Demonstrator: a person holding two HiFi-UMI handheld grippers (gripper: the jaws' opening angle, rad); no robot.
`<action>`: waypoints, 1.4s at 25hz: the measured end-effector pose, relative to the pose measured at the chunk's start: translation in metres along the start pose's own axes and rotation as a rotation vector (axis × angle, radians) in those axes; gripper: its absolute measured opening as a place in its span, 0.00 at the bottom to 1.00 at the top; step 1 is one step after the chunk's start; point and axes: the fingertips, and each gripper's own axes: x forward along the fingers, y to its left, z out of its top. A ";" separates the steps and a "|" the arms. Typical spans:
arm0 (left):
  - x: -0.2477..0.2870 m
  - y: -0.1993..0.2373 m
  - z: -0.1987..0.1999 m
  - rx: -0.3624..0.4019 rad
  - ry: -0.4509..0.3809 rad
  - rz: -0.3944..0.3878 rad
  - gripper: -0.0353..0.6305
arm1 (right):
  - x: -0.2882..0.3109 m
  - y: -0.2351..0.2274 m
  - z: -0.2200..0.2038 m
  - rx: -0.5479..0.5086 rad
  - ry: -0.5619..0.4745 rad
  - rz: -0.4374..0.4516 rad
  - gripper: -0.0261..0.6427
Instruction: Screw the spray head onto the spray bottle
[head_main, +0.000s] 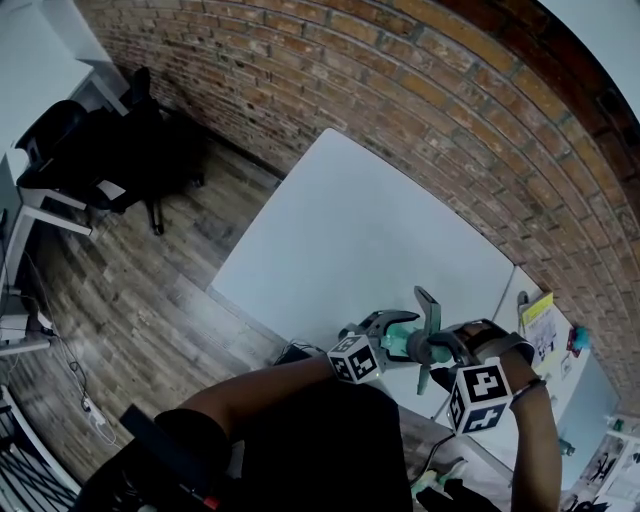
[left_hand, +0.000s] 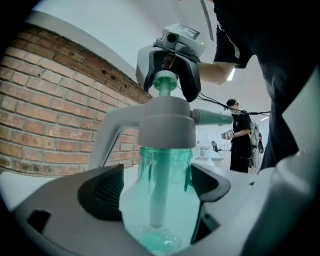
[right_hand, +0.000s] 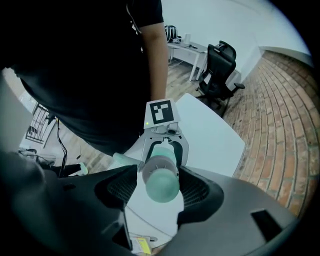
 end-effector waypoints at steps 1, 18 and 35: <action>0.000 0.000 0.000 0.000 -0.001 0.000 0.68 | 0.001 -0.001 -0.001 -0.025 0.011 -0.005 0.43; 0.001 0.001 0.000 -0.008 -0.014 0.024 0.68 | 0.017 0.001 -0.017 -0.267 0.154 0.007 0.43; -0.001 0.001 0.000 -0.017 -0.012 0.026 0.68 | 0.028 0.001 -0.012 -0.415 0.203 -0.071 0.43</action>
